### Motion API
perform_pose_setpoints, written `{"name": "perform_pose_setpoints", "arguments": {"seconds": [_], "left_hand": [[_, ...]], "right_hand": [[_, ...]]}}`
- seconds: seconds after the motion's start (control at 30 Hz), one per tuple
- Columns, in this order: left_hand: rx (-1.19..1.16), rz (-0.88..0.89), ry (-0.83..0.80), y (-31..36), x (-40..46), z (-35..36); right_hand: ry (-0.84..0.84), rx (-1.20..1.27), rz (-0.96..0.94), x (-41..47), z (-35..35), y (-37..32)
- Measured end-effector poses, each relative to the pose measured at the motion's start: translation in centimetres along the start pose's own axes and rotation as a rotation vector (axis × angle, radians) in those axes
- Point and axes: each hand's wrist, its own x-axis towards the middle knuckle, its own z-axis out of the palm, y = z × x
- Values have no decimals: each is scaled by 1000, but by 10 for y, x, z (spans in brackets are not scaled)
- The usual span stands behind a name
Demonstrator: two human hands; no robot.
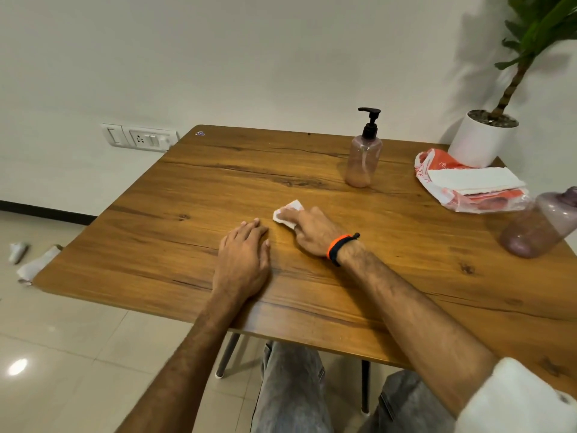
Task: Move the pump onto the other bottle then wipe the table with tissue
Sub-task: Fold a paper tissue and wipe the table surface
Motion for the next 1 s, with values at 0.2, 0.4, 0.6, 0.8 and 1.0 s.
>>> {"name": "perform_pose_setpoints", "arguments": {"seconds": [0.2, 0.4, 0.6, 0.8, 1.0], "left_hand": [[-9, -12, 16, 3, -1, -1], [-30, 12, -14, -1, 1, 0], [-43, 13, -10, 0, 0, -1], [-31, 4, -4, -1, 1, 0], [-23, 4, 12, 1, 2, 1]], "right_hand": [[-148, 91, -190, -60, -1, -4], [15, 1117, 111, -66, -21, 11], [468, 386, 270, -16, -39, 26], [59, -211, 43, 21, -17, 20], [-19, -215, 34, 22, -9, 28]]}}
